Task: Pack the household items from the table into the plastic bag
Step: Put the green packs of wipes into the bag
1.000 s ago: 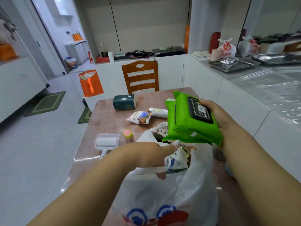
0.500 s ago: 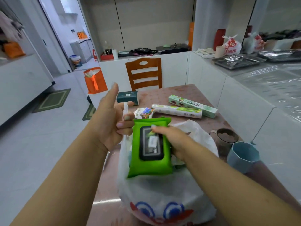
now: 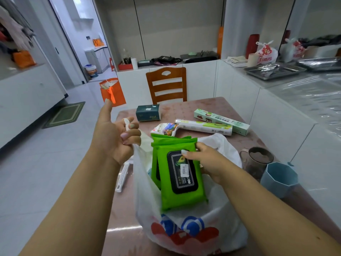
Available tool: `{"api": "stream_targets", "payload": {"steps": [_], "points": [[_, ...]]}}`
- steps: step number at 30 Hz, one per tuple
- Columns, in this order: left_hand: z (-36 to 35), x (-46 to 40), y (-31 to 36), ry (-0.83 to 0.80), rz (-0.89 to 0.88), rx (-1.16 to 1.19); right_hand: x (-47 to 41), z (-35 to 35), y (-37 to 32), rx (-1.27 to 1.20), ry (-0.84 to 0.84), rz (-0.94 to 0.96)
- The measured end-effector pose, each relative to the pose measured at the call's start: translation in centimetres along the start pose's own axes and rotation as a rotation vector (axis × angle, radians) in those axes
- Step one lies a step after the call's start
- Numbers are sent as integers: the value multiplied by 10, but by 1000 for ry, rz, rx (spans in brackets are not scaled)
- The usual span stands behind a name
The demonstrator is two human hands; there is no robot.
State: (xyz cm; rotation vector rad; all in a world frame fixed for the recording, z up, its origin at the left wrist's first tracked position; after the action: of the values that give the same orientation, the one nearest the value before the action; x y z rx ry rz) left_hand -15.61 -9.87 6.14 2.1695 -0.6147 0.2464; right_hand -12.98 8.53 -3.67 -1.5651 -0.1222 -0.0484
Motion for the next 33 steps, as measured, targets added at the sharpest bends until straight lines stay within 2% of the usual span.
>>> {"api": "stream_targets", "payload": {"steps": [4,8,13,16,18,20,22,24,26,30,33], "points": [[8,-7,-7,24,42,-35,-3,-22,6,130,-127,16],[14,-10,-3,63,4,-120,-2,-40,6,133,-217,-9],[-3,-2,-4,-44,82,-345,-12,-52,-1,205,-331,-64],[-1,0,2,-48,101,-377,-23,-31,-20,90,-261,-84],[9,2,9,-23,99,-316,-32,0,-36,-87,-91,-66],[12,2,10,-26,93,-276,-38,20,-28,-181,76,-71],[7,1,6,-29,80,-280,-37,12,-2,-185,94,-129],[2,0,6,-8,59,-283,-33,8,26,-116,89,-184],[1,0,9,15,39,-260,-37,20,31,-11,115,-144],[4,-4,10,55,20,-208,-40,44,18,414,91,-85],[0,-5,8,76,8,-206,-31,47,14,588,31,-113]]}}
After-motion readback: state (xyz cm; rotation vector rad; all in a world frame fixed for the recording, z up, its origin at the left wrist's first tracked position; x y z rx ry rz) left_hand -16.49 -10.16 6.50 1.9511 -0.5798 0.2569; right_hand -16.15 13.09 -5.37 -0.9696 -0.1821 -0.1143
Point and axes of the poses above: each hand's wrist, its own x-axis away from the middle knuckle, its own z-axis out of the back of the hand, y = z × x, the point moved 10 cm from there along -x, towards the middle knuckle, and after that the axes turned 9 degrees about z, right-handed, at the moved point
